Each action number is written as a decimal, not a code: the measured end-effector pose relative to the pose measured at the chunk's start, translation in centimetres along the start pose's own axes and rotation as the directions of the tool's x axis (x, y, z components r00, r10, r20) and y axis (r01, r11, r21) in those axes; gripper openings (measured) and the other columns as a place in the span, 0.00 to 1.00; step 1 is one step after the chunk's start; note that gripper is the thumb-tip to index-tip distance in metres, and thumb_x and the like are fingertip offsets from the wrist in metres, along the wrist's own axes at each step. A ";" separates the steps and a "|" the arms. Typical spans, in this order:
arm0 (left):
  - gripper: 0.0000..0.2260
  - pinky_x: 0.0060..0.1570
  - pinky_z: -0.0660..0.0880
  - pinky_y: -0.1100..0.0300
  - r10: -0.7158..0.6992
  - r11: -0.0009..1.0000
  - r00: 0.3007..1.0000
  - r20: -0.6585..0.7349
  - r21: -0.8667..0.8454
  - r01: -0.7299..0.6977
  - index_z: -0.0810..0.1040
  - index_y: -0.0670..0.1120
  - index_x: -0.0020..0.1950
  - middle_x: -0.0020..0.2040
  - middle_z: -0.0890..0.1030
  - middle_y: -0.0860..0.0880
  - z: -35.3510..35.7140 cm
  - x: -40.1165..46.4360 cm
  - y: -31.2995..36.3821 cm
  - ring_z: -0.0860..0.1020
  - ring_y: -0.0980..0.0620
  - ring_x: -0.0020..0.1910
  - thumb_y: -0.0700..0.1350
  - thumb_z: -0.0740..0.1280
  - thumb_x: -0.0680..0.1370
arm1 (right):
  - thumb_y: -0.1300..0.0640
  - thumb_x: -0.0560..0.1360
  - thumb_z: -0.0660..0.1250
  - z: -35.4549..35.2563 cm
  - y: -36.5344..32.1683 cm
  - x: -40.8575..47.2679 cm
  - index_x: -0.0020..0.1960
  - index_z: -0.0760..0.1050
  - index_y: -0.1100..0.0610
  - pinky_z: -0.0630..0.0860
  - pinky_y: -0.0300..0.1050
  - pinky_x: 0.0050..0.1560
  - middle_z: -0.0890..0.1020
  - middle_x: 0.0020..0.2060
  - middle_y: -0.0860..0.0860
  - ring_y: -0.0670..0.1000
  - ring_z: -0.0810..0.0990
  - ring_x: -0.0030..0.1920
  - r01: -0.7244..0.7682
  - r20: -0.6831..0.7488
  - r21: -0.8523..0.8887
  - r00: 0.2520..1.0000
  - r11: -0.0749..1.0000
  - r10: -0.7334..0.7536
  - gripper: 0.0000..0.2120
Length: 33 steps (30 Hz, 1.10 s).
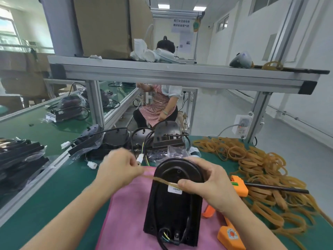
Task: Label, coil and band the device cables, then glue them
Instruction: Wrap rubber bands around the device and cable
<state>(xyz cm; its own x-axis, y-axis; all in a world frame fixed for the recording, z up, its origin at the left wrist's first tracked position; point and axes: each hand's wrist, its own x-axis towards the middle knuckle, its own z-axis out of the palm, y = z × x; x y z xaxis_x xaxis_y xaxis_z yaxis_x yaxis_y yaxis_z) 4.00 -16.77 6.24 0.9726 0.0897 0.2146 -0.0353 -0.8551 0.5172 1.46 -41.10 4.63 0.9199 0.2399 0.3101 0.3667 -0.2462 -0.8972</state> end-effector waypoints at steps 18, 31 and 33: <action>0.29 0.49 0.80 0.53 0.186 0.319 0.887 0.422 -0.880 0.351 0.76 0.47 0.63 0.56 0.83 0.42 8.7 -5.1 -1.0 0.82 0.44 0.55 0.49 0.78 0.64 | 0.60 0.69 0.77 0.4 1.7 1.6 0.64 0.76 0.53 0.75 0.35 0.53 0.84 0.52 0.48 0.43 0.82 0.52 -0.138 0.009 0.034 0.990 0.990 0.138 0.25; 0.24 0.38 0.82 0.50 0.029 0.125 0.925 0.380 -0.919 0.374 0.81 0.42 0.56 0.51 0.83 0.35 9.8 -4.7 -0.7 0.83 0.38 0.44 0.32 0.77 0.60 | 0.66 0.70 0.73 0.0 3.3 -0.1 0.48 0.83 0.57 0.70 0.32 0.49 0.79 0.43 0.44 0.38 0.76 0.46 0.144 -0.123 -0.509 0.964 0.849 -0.237 0.08; 0.22 0.39 0.82 0.50 0.044 0.127 0.927 0.373 -0.922 0.366 0.82 0.42 0.55 0.51 0.83 0.35 9.9 -4.7 -0.8 0.83 0.38 0.44 0.34 0.75 0.61 | 0.63 0.72 0.72 -0.4 2.9 0.3 0.45 0.82 0.58 0.73 0.41 0.48 0.80 0.42 0.49 0.47 0.78 0.45 0.186 -0.059 -0.618 0.958 0.764 -0.281 0.04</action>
<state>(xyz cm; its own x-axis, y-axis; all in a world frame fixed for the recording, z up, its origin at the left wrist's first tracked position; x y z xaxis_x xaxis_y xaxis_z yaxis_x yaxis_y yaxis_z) 1.77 -21.57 -3.39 0.9855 -0.1451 -0.0879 0.1391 0.3947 0.9082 2.90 -42.10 2.25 0.7863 0.2439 0.5677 0.5372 -0.7238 -0.4330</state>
